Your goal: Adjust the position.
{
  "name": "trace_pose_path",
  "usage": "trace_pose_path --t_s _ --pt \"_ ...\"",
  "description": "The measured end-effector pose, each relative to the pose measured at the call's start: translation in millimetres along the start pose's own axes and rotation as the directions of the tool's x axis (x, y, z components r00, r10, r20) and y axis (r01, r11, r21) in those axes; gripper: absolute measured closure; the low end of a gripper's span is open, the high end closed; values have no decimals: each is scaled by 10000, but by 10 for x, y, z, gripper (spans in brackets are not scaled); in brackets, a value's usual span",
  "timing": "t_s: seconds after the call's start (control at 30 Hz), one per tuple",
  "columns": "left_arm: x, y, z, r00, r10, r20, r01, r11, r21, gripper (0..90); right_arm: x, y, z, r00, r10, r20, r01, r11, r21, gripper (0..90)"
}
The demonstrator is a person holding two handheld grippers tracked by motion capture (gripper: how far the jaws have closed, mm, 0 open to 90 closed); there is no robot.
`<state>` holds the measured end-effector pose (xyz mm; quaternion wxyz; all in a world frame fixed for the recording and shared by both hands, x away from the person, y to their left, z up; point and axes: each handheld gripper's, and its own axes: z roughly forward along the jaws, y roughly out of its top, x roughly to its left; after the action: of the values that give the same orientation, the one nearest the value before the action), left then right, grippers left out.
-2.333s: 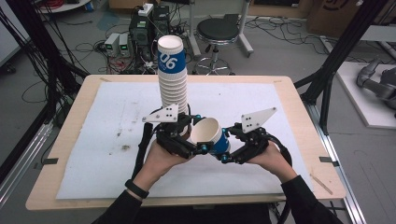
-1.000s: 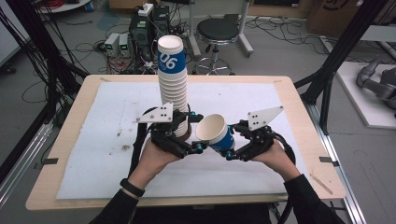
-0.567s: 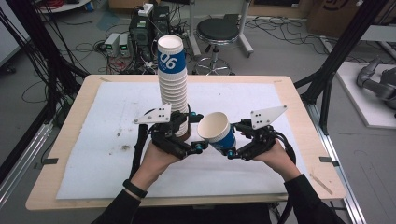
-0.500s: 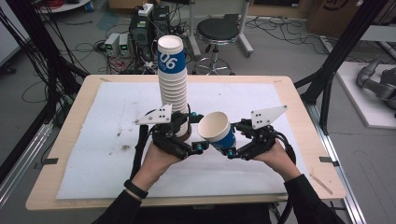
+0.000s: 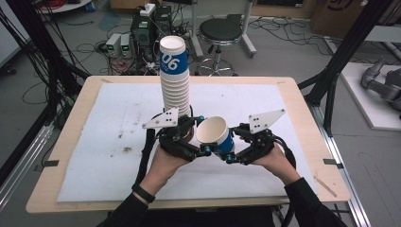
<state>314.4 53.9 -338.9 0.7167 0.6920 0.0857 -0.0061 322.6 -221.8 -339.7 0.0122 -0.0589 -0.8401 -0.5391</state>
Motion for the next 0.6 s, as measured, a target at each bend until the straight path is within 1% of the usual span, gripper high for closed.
trace_pose_path --t_s 0.13,0.27,0.3,0.37,0.4,0.43,0.5,0.6 --pt "-4 30 -4 10000 95 -8 -95 9994 319 204 -6 -10 19 10000 -25 -41 25 10000 33 305" --pt "-23 67 11 9997 232 -20 -230 9969 748 213 2 -21 30 10000 -53 -77 53 9999 107 300" --pt "-28 81 13 9995 301 -7 -299 9955 899 214 4 -25 35 9999 -88 -58 89 9999 120 295" --pt "-35 101 10 9993 384 1 -382 9938 1044 216 5 -29 37 9999 -21 -154 24 9998 190 280" --pt "-40 114 8 9991 415 -24 -409 9926 1143 218 -2 -32 40 9999 -30 -153 33 9998 205 257" --pt "-42 129 1 9987 503 -93 -487 9907 1269 219 -2 -33 38 9999 71 -108 -68 9998 210 235" --pt "-43 145 -8 9986 497 -169 -470 9896 1363 221 -6 -33 34 9998 211 -40 -210 9997 154 215" --pt "-44 165 -8 9980 578 -272 -524 9842 1694 226 1 -24 37 9996 274 15 -274 9996 -20 200"
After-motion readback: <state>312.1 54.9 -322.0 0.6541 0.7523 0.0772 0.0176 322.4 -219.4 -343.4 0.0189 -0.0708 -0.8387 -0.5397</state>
